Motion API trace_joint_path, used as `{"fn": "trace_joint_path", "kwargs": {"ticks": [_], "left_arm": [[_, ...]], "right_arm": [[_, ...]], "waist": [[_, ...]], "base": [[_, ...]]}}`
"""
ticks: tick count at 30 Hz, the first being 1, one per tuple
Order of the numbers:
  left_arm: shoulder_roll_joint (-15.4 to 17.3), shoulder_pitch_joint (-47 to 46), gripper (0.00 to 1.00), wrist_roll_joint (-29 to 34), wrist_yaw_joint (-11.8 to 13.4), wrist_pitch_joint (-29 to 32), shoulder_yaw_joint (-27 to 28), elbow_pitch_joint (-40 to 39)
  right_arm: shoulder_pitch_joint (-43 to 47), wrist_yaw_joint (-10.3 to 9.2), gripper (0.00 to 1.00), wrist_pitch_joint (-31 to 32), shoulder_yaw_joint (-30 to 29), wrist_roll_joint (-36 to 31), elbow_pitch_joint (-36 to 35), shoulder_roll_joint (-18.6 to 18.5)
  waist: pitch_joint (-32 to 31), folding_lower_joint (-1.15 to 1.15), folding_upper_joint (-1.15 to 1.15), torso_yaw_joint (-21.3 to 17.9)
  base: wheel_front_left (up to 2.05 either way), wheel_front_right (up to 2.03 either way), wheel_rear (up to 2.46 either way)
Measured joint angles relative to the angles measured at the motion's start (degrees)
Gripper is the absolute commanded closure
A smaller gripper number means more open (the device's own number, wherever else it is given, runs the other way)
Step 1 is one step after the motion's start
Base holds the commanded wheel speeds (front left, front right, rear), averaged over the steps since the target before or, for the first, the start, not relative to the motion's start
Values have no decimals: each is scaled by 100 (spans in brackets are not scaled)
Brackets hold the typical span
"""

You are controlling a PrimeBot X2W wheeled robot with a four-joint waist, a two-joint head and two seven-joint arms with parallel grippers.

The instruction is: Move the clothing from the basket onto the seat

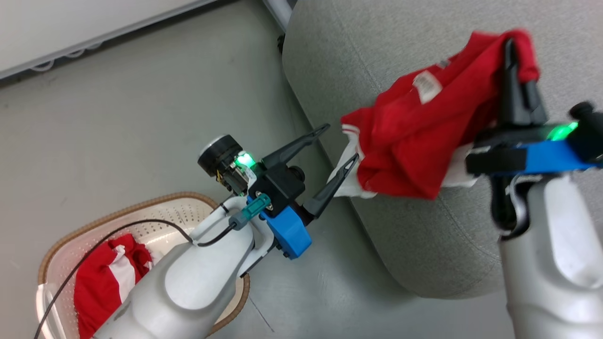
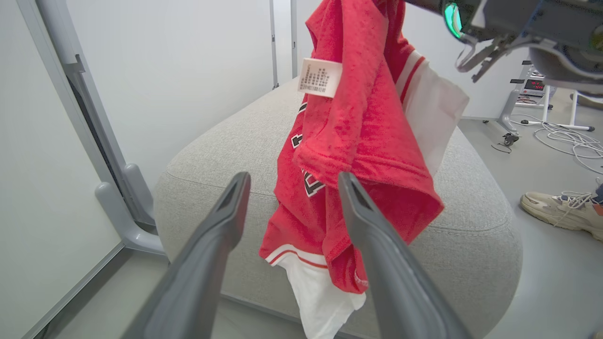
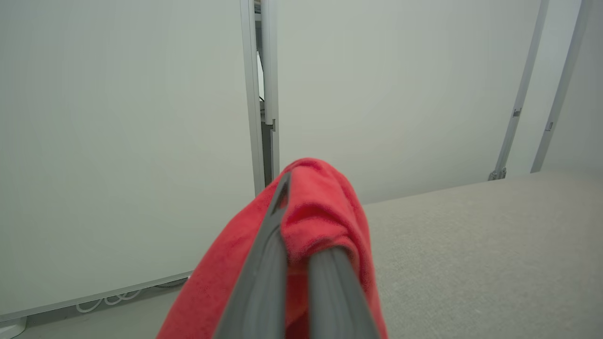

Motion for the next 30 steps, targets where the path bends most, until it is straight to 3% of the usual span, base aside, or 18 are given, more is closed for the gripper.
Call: {"fn": "trace_joint_path", "kwargs": {"ticks": [9,15,22,30], "left_arm": [[289,-393,0,110,9,181,42,-324],[556,-642,0,196,20,394,86,-669],[838,-903,0,296,48,627,136,-1103],[1020,-1072,0,322,78,749,186,-1468]], "right_arm": [[-1569,0,100,0,-1174,-639,-655,-54],[-2607,0,100,0,-1948,-614,-751,-691],[-3119,0,100,0,-2515,-594,-381,-1639],[-3148,1,100,0,-2988,-731,630,-2054]], "waist": [[720,0,0,140],[1370,1,0,211],[2117,1,0,293],[2730,1,0,439]], "base": [[0,0,0],[0,0,0],[0,0,0],[0,0,0]]}}
